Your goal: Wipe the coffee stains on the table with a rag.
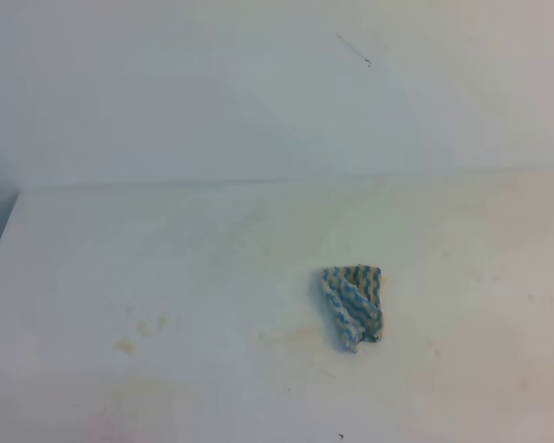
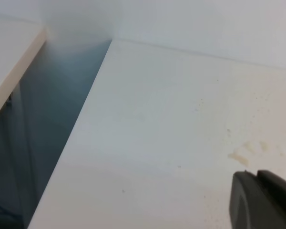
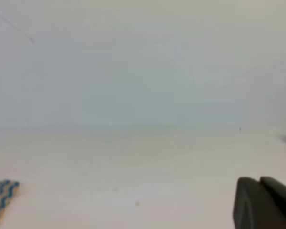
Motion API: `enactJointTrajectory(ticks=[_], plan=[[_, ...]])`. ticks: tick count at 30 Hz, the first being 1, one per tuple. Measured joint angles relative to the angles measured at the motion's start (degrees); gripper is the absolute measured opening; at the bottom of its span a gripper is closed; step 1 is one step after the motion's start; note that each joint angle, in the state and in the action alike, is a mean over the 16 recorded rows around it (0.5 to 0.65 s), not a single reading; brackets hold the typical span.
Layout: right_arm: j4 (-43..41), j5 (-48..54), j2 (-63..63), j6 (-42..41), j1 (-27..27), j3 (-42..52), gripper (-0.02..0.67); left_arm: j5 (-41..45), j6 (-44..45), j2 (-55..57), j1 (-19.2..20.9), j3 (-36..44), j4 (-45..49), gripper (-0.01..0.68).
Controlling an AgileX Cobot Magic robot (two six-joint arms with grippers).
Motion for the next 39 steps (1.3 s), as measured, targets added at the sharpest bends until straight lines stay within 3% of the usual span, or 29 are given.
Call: enactJointTrajectory(ticks=[8, 17, 27, 39], plan=[[-0.5, -1.2, -6.5, -0.1, 4.7, 10.2, -0.004, 0.0, 0.0, 0.0, 0.0, 0.0, 0.0, 0.001], [-2.9, 2.6, -11.1, -0.2, 9.4, 13.8, -0.004, 0.0, 0.0, 0.0, 0.0, 0.0, 0.0, 0.0], [-4.2, 10.4, -11.5, -0.2, 10.0, 13.9, -0.004, 0.0, 0.0, 0.0, 0.0, 0.0, 0.0, 0.0], [-4.1, 10.9, -11.5, -0.2, 10.0, 13.8, -0.004, 0.0, 0.0, 0.0, 0.0, 0.0, 0.0, 0.0]])
